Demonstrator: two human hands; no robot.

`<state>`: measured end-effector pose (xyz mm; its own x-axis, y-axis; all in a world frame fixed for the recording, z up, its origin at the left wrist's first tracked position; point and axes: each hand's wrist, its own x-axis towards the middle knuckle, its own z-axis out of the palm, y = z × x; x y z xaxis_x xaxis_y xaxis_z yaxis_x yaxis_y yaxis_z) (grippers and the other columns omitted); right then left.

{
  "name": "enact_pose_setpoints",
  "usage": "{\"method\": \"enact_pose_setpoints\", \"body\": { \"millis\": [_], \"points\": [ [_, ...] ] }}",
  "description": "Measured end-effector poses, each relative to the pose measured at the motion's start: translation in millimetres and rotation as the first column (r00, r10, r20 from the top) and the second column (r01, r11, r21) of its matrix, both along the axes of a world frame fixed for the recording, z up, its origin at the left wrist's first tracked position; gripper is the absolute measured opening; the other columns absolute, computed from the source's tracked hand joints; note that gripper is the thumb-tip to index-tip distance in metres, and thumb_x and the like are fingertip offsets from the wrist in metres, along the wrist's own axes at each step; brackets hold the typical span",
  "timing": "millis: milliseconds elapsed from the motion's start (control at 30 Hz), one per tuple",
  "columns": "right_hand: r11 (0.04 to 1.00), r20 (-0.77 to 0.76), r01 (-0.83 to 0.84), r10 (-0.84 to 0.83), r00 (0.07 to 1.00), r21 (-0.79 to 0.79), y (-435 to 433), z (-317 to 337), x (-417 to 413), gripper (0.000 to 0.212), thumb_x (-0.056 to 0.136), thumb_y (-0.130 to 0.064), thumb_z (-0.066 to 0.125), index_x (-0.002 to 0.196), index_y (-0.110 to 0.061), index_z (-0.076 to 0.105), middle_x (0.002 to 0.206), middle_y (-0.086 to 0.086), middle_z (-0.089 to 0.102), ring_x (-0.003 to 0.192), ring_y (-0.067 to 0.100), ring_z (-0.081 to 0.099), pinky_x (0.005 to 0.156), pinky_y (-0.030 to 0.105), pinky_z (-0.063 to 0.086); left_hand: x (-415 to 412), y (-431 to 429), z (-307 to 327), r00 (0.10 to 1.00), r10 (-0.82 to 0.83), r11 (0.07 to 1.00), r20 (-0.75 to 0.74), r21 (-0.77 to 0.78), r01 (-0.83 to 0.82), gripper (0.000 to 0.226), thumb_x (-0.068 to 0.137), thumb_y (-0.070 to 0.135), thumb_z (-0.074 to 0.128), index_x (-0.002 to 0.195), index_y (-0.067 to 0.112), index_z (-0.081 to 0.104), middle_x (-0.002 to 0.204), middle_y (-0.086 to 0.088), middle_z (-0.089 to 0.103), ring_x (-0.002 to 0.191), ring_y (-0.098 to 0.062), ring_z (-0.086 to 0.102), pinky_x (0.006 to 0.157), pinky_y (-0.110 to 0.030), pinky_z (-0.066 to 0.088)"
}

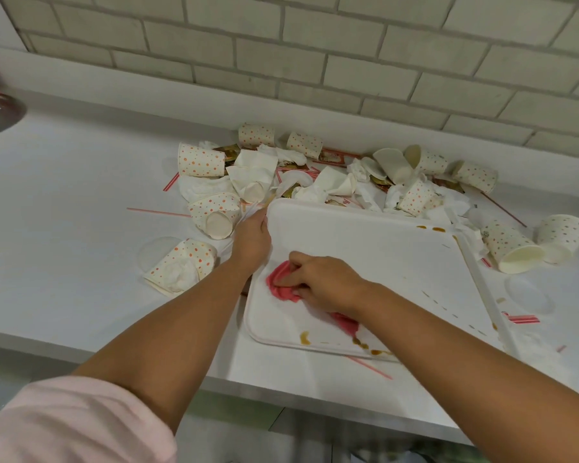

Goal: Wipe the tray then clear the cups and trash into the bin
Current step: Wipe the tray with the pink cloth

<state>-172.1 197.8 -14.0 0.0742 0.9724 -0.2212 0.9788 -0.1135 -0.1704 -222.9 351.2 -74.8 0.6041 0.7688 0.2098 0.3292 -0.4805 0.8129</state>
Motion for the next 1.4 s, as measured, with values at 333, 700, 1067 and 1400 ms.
{"method": "enact_pose_setpoints", "body": {
  "millis": [333, 700, 1067, 1400],
  "points": [
    [0.972, -0.04, -0.066, 0.059, 0.997, -0.225, -27, 18, -8, 0.037, 0.093, -0.019, 0.051, 0.124, -0.037, 0.06, 0.106, -0.006, 0.048, 0.101, 0.016, 0.052, 0.08, 0.031, 0.043, 0, 1, 0, 0.998, 0.016, 1.0, -0.062, -0.003, -0.016, 0.032, 0.098, 0.004, 0.032, 0.112, -0.002, 0.06, 0.098, -0.019, 0.066, 0.08, -0.018, 0.051, 0.073, -0.027, 0.038],
    [0.75, -0.557, 0.656, -0.508, 0.657, 0.09, -27, 41, 36, 0.041, 0.093, -0.023, 0.053, 0.134, -0.023, 0.051, 0.125, 0.005, 0.052, 0.115, 0.019, 0.051, 0.088, 0.021, 0.04, 2, -5, 5, 0.966, 0.132, 0.975, -0.224, 0.205, -0.086, 0.029, 0.096, 0.006, 0.036, 0.108, 0.001, 0.061, 0.097, -0.016, 0.064, 0.09, -0.03, 0.061, 0.071, -0.032, 0.041],
    [0.61, -0.673, 0.787, -0.62, 0.404, -0.089, -18, 36, 34, 0.045, 0.096, -0.011, 0.043, 0.14, -0.02, 0.04, 0.114, 0.01, 0.059, 0.082, 0.026, 0.062, 0.067, 0.037, 0.057, 11, -55, 49, 0.889, -0.319, 0.939, -0.33, 0.014, 0.342, 0.048, 0.095, 0.043, 0.043, 0.137, 0.02, 0.045, 0.132, -0.01, 0.047, 0.118, -0.024, 0.049, 0.102, -0.033, 0.037],
    [0.363, -0.113, 0.914, -0.915, 0.386, 0.184, -126, 24, 128, 0.037, 0.092, 0.0, 0.044, 0.125, -0.011, 0.059, 0.137, 0.01, 0.051, 0.123, 0.029, 0.049, 0.099, 0.036, 0.041, 27, -65, 33, 0.818, -0.383, 0.891, -0.43, 0.063, 0.45, 0.045, 0.092, 0.035, 0.052, 0.134, 0.022, 0.045, 0.121, -0.008, 0.047, 0.114, -0.027, 0.047, 0.099, -0.039, 0.042]
  ]
}}
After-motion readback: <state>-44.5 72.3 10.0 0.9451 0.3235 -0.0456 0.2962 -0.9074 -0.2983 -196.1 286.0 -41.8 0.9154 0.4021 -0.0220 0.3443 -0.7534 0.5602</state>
